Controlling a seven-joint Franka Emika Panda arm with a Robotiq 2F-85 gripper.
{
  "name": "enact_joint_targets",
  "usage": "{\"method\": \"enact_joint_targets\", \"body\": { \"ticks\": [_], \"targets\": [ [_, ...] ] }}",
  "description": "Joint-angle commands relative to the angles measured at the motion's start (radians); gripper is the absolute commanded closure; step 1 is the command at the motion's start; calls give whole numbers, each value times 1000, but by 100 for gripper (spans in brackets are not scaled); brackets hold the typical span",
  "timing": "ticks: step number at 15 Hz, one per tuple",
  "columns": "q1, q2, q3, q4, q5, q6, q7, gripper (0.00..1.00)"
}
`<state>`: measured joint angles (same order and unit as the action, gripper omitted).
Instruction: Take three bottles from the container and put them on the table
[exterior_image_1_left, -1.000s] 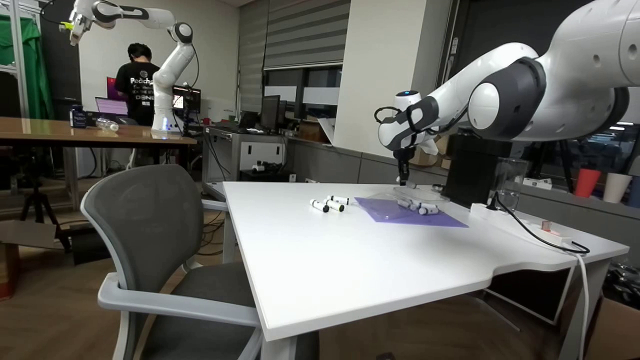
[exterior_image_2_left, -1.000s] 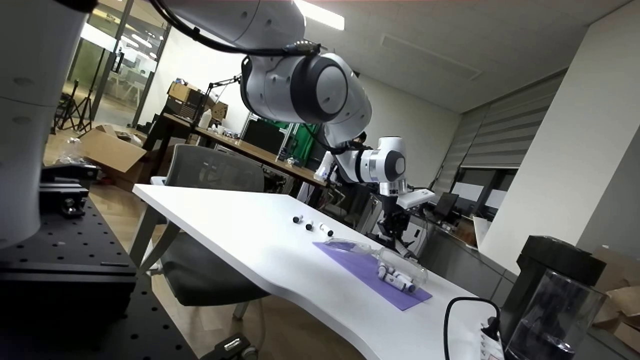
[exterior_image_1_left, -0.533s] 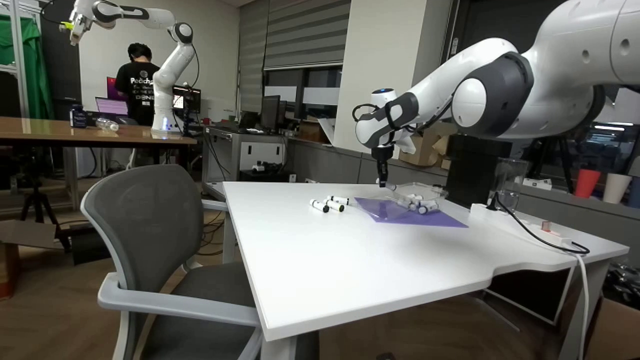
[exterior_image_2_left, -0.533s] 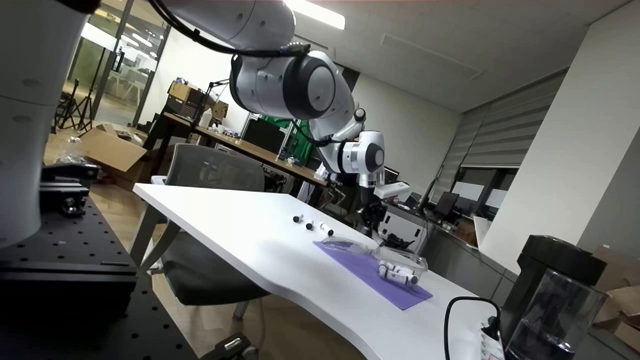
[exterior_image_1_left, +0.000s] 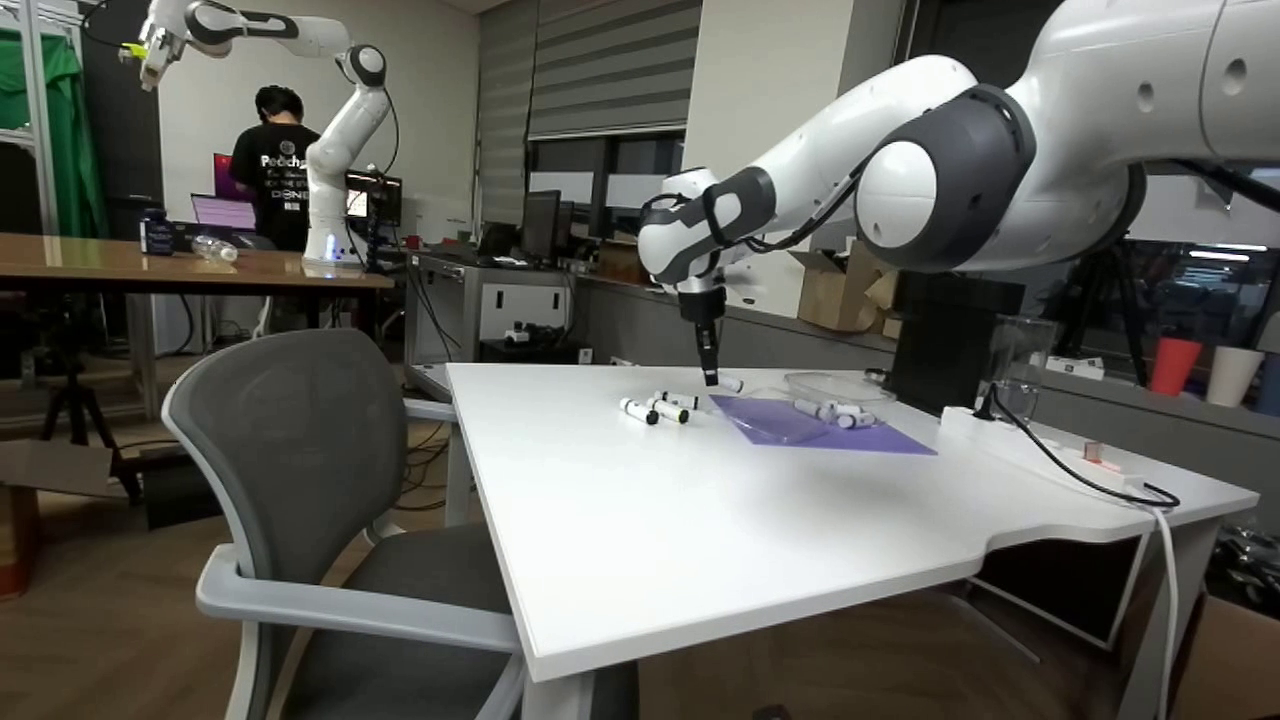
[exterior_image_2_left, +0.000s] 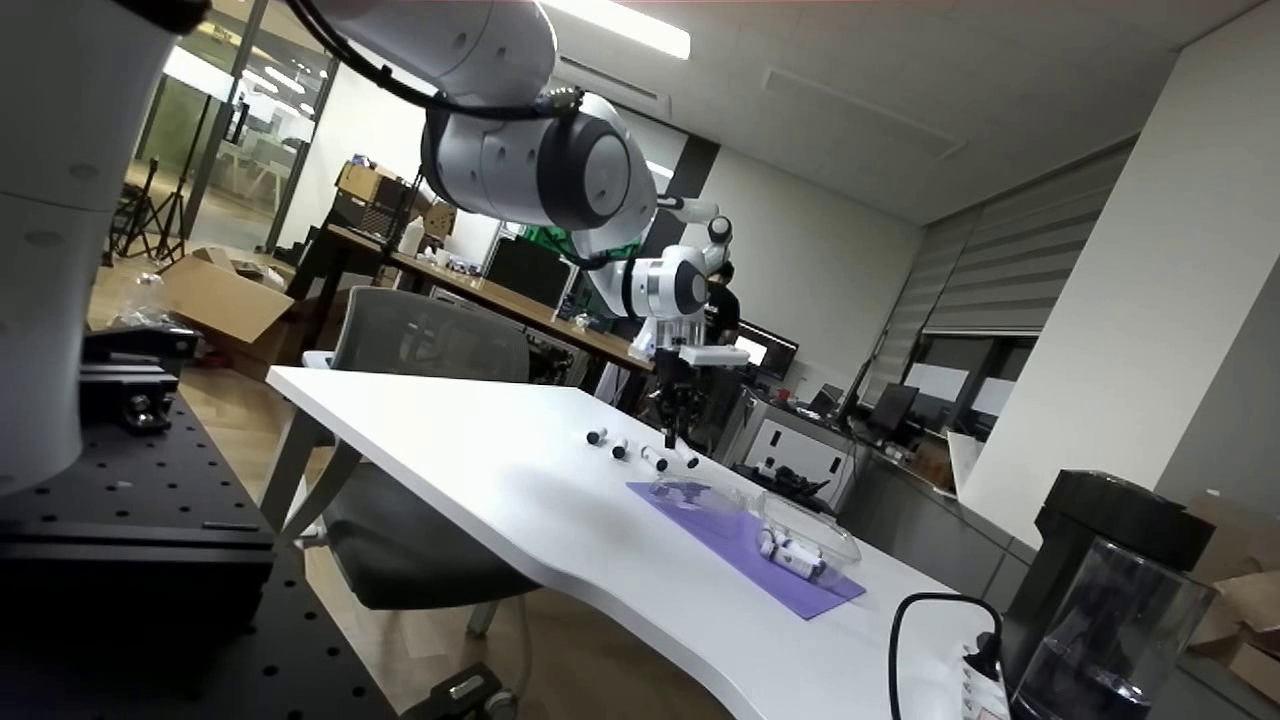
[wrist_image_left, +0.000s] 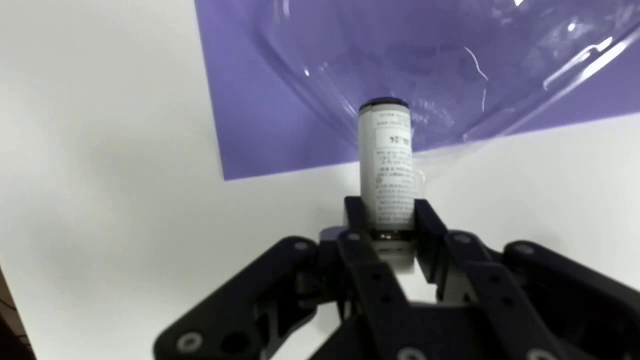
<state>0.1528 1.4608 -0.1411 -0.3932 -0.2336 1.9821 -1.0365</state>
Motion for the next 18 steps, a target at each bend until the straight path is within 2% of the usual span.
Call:
{"method": "enact_joint_targets", "body": {
  "ticks": [1,8,18],
  "targets": [
    [38,-16,-11,11,-8,-63,47,93],
    [52,-22,17,3,29,-129,52,93],
    [28,7,64,16,119,-43,19,93]
  ]
}}
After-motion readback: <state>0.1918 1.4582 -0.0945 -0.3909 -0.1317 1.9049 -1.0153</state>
